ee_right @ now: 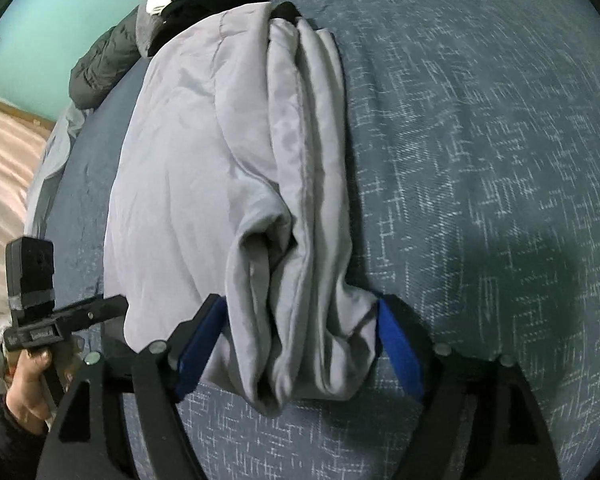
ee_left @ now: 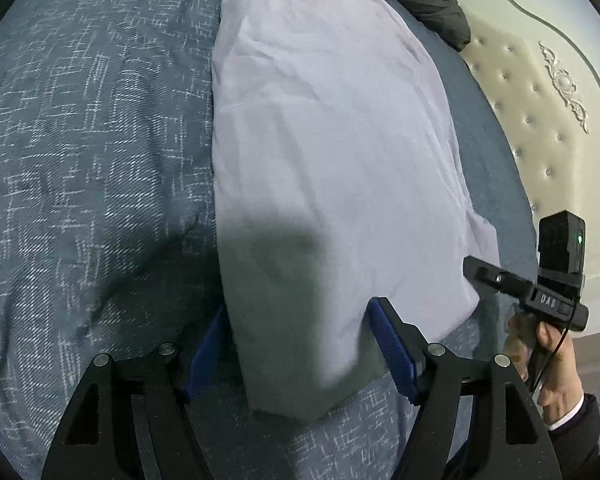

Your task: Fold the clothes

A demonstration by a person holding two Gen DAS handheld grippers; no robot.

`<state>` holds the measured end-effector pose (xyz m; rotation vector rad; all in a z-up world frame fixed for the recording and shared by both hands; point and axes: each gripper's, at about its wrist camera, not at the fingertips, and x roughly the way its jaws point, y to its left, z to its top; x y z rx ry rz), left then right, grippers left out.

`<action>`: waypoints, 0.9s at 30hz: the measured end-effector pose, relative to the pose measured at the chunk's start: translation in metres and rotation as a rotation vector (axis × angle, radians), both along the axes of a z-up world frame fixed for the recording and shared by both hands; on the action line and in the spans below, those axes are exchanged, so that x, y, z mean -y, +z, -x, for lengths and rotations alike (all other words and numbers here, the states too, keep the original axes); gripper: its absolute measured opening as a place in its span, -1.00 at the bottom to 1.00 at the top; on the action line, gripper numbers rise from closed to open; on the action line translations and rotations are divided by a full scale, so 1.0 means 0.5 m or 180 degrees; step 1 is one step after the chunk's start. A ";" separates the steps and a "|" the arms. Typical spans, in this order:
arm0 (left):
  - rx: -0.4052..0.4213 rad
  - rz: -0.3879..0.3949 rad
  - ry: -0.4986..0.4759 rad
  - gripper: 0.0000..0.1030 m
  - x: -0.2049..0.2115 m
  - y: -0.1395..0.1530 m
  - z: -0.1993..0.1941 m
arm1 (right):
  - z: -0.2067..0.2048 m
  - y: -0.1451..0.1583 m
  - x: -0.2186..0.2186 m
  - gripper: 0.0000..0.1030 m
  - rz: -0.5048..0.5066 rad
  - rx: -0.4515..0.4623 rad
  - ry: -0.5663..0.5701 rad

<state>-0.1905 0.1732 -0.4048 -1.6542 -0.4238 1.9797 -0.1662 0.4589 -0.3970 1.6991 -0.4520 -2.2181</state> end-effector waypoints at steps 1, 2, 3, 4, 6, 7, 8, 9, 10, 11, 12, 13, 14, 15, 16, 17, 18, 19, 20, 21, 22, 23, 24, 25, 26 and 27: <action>-0.0002 -0.0002 -0.0004 0.45 -0.003 0.001 0.001 | 0.001 0.001 0.001 0.31 0.0033 0.0007 0.0018; -0.0005 -0.0004 -0.0008 0.44 -0.006 0.001 0.002 | 0.002 0.002 0.001 0.19 0.0078 0.0020 0.0035; -0.0021 0.0004 -0.0016 0.43 -0.008 0.004 0.000 | 0.004 0.004 0.001 0.10 0.0123 0.0032 0.0053; -0.0036 0.0011 -0.0025 0.42 -0.011 0.006 -0.001 | 0.006 0.002 0.002 0.07 0.0146 0.0060 0.0067; -0.0036 0.0003 -0.0046 0.42 -0.013 0.003 0.001 | 0.013 -0.002 0.002 0.05 0.0169 0.0082 0.0094; -0.0021 -0.0023 -0.0038 0.42 -0.012 0.000 0.003 | 0.017 -0.006 0.002 0.05 0.0188 0.0090 0.0103; -0.0025 -0.0040 -0.0025 0.42 -0.012 0.000 0.006 | 0.023 -0.009 0.001 0.08 0.0221 0.0108 0.0088; -0.0029 -0.0057 -0.0012 0.42 -0.012 -0.001 0.008 | 0.030 -0.012 0.000 0.11 0.0276 0.0105 0.0048; -0.0033 -0.0074 0.0001 0.42 -0.012 -0.002 0.011 | 0.036 -0.014 -0.001 0.12 0.0334 0.0097 0.0003; -0.0053 -0.0051 -0.0001 0.42 -0.016 -0.001 0.012 | 0.038 -0.018 0.003 0.13 0.0357 0.0092 -0.0029; -0.0090 -0.0002 -0.0020 0.42 -0.022 0.000 0.013 | 0.037 -0.018 0.009 0.13 0.0340 0.0076 -0.0034; -0.0106 0.0011 -0.0023 0.42 -0.024 0.001 0.012 | 0.037 -0.013 0.019 0.11 0.0273 0.0042 0.0001; -0.0121 0.0024 -0.0026 0.38 -0.026 0.003 0.012 | 0.038 -0.007 0.027 0.00 0.0207 0.0001 0.0040; -0.0133 0.0017 -0.0019 0.27 -0.025 0.006 0.011 | 0.037 0.003 0.035 -0.19 0.0176 -0.0065 0.0090; -0.0157 0.0018 -0.0014 0.22 -0.024 0.012 0.009 | 0.032 0.016 0.039 -0.25 0.0183 -0.0125 0.0128; -0.0204 0.0045 -0.0045 0.21 -0.027 0.017 0.007 | 0.031 0.023 0.041 -0.29 0.0175 -0.0167 0.0149; -0.0251 0.0072 -0.0075 0.20 -0.030 0.023 0.005 | 0.033 0.027 0.043 -0.30 0.0158 -0.0186 0.0164; -0.0264 0.0095 -0.0094 0.20 -0.033 0.022 0.005 | 0.036 0.026 0.044 -0.30 0.0152 -0.0176 0.0164; -0.0256 0.0097 -0.0091 0.20 -0.034 0.020 0.007 | 0.039 0.024 0.044 -0.30 0.0149 -0.0161 0.0161; -0.0235 0.0084 -0.0076 0.20 -0.035 0.015 0.011 | 0.044 0.021 0.047 -0.28 0.0142 -0.0149 0.0161; -0.0214 0.0070 -0.0061 0.20 -0.035 0.010 0.014 | 0.049 0.011 0.050 -0.22 0.0151 -0.0129 0.0146; -0.0217 0.0054 -0.0062 0.20 -0.036 0.007 0.016 | 0.048 -0.003 0.050 -0.15 0.0180 -0.0103 0.0111; -0.0221 0.0039 -0.0062 0.22 -0.036 0.005 0.018 | 0.051 -0.011 0.049 -0.11 0.0241 -0.0068 0.0059; -0.0224 0.0024 -0.0062 0.23 -0.037 0.002 0.019 | 0.055 -0.015 0.049 -0.10 0.0300 -0.0046 0.0014; -0.0227 0.0008 -0.0062 0.26 -0.037 -0.001 0.021 | 0.058 -0.016 0.048 -0.10 0.0336 -0.0044 -0.0006; -0.0230 -0.0006 -0.0062 0.27 -0.038 -0.004 0.023 | 0.060 -0.017 0.048 -0.11 0.0366 -0.0047 -0.0021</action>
